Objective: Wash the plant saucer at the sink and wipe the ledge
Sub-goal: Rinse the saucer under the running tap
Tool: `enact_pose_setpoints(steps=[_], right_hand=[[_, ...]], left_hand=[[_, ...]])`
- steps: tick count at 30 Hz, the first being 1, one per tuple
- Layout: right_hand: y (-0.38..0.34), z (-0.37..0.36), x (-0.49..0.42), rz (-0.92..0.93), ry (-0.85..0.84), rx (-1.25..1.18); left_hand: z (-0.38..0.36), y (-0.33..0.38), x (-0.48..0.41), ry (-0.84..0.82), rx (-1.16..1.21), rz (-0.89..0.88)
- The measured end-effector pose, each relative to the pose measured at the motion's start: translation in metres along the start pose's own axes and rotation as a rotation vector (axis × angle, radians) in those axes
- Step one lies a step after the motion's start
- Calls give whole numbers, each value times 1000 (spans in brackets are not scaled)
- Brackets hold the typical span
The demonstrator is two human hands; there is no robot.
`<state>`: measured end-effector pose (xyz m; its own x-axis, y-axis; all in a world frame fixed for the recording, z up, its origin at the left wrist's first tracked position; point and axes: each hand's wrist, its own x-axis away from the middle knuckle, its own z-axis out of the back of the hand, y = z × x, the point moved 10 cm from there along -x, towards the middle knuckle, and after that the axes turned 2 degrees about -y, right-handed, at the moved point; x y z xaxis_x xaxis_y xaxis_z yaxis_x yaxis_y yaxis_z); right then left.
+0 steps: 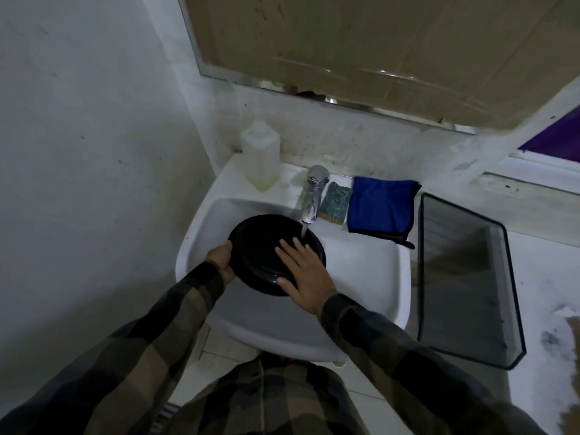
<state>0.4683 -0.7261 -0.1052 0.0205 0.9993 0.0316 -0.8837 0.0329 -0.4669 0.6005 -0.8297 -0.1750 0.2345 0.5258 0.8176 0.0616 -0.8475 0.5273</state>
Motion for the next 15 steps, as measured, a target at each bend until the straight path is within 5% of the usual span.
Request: enact_pose_setpoints(steps=[8, 15], right_hand=[[-22, -13, -51, 50, -149, 4], [-5, -2, -66, -90, -17, -97]], left_hand=[[11, 12, 0, 40, -94, -53], [-2, 15, 4, -46, -178, -77]])
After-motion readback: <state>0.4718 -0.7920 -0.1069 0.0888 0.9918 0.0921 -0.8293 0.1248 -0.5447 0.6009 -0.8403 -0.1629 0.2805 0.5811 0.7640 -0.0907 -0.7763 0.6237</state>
